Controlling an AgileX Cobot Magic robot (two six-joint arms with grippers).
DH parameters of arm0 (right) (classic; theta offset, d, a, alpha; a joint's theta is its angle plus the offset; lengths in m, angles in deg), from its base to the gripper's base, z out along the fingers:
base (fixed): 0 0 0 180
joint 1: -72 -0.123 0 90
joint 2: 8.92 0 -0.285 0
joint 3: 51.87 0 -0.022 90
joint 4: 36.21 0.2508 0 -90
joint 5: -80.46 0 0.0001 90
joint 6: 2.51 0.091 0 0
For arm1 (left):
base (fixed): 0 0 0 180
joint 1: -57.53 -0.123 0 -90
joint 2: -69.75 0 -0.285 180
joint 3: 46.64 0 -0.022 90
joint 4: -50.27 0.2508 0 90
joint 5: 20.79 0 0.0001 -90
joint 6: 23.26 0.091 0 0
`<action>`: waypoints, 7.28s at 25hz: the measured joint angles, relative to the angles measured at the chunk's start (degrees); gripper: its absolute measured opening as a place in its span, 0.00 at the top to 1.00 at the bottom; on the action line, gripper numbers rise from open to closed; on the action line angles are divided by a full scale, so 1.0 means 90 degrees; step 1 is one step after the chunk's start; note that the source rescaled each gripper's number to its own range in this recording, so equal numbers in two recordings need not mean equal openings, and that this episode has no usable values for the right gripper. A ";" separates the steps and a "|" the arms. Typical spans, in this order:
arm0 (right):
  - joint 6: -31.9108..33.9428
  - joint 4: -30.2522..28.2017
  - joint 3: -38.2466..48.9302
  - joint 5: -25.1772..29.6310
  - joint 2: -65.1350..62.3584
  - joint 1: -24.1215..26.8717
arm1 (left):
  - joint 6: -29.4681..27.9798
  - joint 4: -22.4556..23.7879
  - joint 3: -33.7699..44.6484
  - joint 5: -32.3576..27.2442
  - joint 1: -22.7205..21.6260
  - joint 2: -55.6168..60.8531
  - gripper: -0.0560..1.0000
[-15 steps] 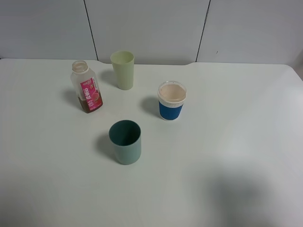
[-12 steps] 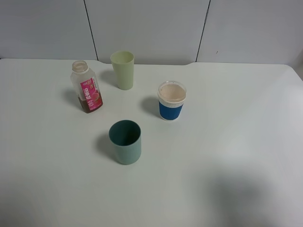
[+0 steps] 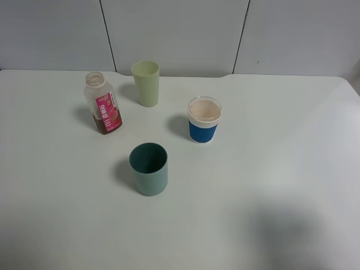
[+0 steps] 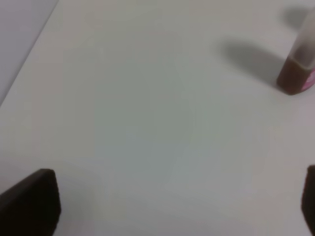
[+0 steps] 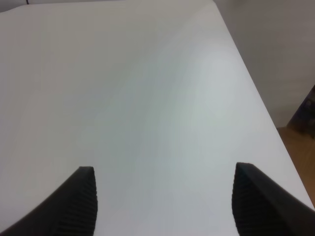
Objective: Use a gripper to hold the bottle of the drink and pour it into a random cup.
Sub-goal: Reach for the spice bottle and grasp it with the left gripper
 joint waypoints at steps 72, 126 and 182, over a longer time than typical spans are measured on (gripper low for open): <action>0.0000 0.0000 0.0000 0.0000 0.0000 0.0000 | 0.0004 -0.0115 0.0000 0.0013 0.0000 0.0000 0.00; 0.0000 0.0000 0.0000 0.0000 0.0000 0.0000 | 0.1226 -0.0531 -0.0378 0.4114 0.1736 -0.7284 0.00; 0.0000 0.0000 0.0000 0.0000 0.0000 0.0000 | -0.0830 0.2556 -0.0396 1.0547 0.1598 -1.1473 0.00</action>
